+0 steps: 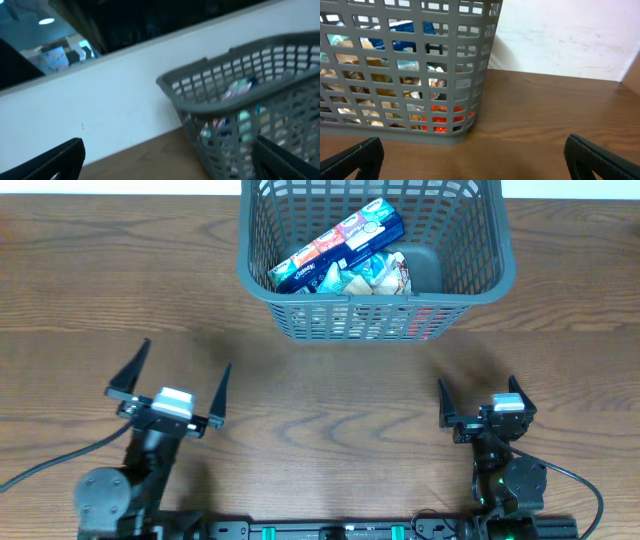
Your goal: Pack container
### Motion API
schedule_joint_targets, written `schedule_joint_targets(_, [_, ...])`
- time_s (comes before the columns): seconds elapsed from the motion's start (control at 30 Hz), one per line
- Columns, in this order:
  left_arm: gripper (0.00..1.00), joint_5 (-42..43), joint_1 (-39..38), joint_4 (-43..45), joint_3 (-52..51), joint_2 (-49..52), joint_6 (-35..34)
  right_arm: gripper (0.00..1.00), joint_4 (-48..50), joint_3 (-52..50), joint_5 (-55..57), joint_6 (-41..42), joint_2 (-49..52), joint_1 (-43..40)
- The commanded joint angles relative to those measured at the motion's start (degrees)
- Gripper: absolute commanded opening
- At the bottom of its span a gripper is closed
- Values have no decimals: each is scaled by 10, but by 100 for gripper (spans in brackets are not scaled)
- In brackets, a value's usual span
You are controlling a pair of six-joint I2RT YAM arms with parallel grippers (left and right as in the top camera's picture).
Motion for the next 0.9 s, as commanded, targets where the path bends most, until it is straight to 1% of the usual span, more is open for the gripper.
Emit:
schedule_joint_targets(0.0, [99, -28, -2, 39, -66, -29, 1, 99, -2, -1, 6, 9, -3, 9])
schedule_joint_targets(0.1, [99, -39, -2, 60, -112, -49, 1, 99, -2, -1, 6, 9, -3, 9])
schedule_joint_targets(0.33, [99, -54, 0, 61, -185, -93, 1, 99, -2, -1, 6, 9, -3, 9])
schedule_joint_targets(0.63, [99, -54, 19, 59, -242, -142, 1, 99, -2, -1, 6, 9, -3, 9])
schedule_joint_targets(0.87, [99, -59, 24, -22, -242, -146, -6, 99, -2, -2, 6, 9, -3, 9])
